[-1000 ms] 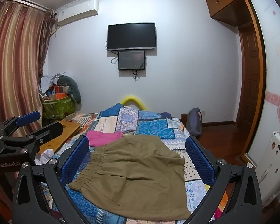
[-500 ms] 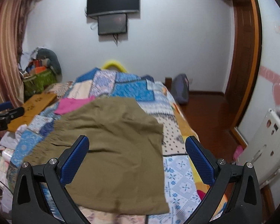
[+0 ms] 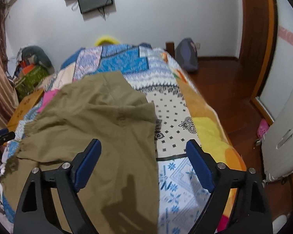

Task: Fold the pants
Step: 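Grasp the elastic waistband with the left tool while the right tool grasps the pant hem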

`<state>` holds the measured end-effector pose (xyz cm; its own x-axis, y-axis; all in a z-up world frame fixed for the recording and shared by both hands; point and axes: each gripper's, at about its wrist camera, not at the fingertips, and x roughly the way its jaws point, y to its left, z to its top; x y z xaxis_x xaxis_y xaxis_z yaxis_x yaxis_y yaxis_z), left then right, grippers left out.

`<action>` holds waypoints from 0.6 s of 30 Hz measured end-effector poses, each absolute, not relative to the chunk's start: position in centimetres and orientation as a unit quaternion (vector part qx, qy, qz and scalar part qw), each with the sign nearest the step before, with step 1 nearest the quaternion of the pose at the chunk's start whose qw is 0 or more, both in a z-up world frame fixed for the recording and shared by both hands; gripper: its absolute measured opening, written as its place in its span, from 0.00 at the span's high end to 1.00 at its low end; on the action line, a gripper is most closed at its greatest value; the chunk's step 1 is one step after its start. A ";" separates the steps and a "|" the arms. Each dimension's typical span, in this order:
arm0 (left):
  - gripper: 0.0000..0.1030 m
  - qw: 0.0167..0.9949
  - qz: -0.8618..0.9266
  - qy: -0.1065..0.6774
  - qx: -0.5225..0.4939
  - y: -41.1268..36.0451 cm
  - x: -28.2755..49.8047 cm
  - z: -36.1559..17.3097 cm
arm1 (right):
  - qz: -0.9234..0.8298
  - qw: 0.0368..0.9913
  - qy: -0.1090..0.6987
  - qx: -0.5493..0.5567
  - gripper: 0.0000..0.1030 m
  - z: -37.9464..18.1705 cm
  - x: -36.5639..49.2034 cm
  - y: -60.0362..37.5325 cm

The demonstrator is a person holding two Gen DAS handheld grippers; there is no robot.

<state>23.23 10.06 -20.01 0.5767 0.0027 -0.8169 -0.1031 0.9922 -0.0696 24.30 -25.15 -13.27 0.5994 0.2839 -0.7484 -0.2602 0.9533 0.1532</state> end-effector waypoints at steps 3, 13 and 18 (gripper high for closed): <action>0.13 0.869 0.009 0.489 -0.070 10.3 24.7 -21.6 | 0.167 0.881 0.443 0.014 0.19 -14.7 26.1 -25.0; 0.37 0.862 -0.024 0.502 -0.060 9.5 27.4 -23.6 | 0.218 0.839 0.498 -0.010 0.67 -18.6 28.4 -22.9; 0.47 0.868 -0.016 0.495 -0.024 9.1 27.7 -23.2 | 0.214 0.849 0.482 -0.043 0.82 -18.6 27.0 -23.4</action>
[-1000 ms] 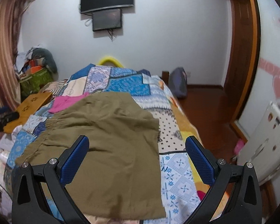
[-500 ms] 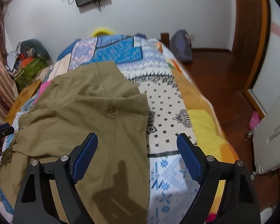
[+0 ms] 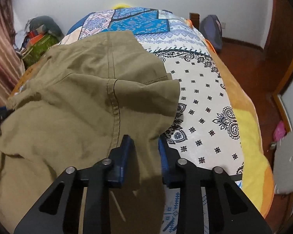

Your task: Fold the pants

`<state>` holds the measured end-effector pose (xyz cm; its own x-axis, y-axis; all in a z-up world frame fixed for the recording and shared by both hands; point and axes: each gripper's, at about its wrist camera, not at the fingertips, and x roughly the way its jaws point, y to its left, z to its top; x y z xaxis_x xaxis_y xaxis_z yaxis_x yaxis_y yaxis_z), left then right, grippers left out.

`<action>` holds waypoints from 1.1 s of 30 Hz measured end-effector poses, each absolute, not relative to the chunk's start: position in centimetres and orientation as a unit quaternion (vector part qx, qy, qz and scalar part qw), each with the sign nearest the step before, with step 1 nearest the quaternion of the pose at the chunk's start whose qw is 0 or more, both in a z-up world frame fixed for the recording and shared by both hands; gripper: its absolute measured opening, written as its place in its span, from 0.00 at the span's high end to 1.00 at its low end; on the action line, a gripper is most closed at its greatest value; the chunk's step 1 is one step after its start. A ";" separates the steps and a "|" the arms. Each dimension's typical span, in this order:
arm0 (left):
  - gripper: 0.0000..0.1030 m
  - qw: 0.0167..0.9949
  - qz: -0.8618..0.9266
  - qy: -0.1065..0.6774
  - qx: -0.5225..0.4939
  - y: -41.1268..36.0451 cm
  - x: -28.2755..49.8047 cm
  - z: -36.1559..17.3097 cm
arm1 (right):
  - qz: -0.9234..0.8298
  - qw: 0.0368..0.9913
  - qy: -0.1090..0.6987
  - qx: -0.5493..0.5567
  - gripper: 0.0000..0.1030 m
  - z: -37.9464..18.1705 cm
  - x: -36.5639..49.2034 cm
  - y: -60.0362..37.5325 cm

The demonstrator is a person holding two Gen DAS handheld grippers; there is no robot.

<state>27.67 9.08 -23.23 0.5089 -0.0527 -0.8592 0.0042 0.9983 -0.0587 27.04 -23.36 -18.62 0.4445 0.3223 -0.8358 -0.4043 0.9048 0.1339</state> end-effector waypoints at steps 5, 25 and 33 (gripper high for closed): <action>0.48 0.869 -0.003 0.494 -0.008 9.5 27.8 -23.0 | 0.204 0.850 0.483 -0.046 0.88 -18.7 26.2 -24.1; 0.45 0.870 0.005 0.490 -0.050 12.5 29.4 -20.0 | 0.226 0.868 0.439 -0.046 0.53 -12.9 28.1 -22.8; 0.39 0.850 0.000 0.522 -0.072 13.0 32.3 -23.3 | 0.240 0.850 0.468 -0.017 0.52 -15.8 34.6 -21.0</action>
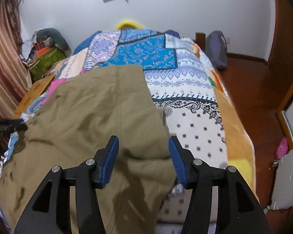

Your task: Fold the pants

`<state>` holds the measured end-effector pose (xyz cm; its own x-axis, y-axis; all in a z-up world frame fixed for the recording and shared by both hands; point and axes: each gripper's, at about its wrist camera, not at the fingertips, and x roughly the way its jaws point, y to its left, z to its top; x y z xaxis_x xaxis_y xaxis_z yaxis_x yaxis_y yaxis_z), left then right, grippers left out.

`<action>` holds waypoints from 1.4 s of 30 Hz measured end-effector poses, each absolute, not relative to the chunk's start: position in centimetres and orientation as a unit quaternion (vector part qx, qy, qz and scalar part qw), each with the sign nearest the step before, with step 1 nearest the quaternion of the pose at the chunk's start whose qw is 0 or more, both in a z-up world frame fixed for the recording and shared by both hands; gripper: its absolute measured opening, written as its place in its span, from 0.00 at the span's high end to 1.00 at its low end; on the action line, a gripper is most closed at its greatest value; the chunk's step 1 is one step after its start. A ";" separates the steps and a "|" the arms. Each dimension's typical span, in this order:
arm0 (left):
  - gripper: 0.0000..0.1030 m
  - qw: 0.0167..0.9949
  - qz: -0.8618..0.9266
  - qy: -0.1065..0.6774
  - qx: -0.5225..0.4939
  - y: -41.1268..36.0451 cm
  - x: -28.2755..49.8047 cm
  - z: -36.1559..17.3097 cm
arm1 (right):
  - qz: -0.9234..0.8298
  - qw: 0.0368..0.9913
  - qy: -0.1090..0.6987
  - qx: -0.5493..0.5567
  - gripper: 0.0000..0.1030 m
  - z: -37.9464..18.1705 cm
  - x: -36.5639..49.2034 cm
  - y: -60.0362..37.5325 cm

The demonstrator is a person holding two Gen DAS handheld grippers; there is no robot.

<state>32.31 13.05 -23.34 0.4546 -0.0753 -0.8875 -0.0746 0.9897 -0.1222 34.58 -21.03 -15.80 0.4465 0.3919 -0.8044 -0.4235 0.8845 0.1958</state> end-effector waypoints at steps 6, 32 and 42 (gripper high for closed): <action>0.37 0.852 -0.009 0.519 -0.069 12.4 32.5 -24.0 | 0.259 0.828 0.498 0.005 0.60 -18.4 36.5 -20.7; 0.45 0.872 -0.017 0.488 -0.042 13.0 32.7 -20.9 | 0.215 0.827 0.509 -0.099 0.84 -17.0 33.5 -21.4; 0.34 0.873 0.026 0.481 -0.073 16.5 36.8 -20.5 | 0.247 0.847 0.462 -0.089 0.74 -12.7 35.7 -20.1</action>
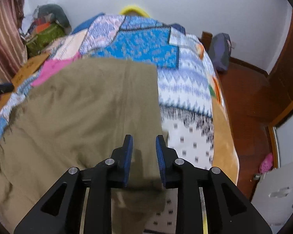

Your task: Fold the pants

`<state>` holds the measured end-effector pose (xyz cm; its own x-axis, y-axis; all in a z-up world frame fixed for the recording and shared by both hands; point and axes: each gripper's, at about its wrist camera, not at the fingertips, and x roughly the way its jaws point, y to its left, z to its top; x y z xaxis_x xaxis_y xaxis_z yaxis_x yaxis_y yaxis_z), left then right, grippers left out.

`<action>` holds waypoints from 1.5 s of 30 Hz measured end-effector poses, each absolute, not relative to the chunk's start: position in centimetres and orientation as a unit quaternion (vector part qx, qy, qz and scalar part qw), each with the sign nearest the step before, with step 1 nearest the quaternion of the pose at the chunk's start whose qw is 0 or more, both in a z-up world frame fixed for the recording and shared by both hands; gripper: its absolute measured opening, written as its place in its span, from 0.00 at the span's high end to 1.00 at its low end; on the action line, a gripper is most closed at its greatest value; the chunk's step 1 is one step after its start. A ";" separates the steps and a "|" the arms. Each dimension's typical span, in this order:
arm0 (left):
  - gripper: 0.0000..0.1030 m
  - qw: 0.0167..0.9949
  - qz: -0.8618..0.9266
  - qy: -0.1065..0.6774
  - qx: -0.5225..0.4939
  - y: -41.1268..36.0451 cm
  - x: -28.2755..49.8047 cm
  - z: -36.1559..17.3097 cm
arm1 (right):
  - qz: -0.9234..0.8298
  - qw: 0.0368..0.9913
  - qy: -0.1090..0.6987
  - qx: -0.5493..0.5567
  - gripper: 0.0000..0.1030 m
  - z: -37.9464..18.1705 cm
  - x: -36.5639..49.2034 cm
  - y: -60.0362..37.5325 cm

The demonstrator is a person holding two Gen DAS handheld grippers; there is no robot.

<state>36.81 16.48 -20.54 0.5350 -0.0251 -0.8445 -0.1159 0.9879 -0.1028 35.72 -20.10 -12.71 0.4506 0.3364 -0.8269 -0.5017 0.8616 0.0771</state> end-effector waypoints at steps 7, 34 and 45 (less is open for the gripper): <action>0.31 0.855 0.016 0.513 -0.074 16.8 40.2 -24.0 | 0.243 0.855 0.452 -0.076 0.51 -13.2 40.6 -17.6; 0.48 0.866 0.024 0.499 -0.035 16.4 43.9 -26.5 | 0.227 0.850 0.470 -0.075 0.90 -19.2 50.0 -12.3; 0.49 0.904 0.061 0.424 0.016 16.1 42.3 -18.3 | 0.208 0.896 0.380 -0.094 0.91 -11.6 48.3 -12.9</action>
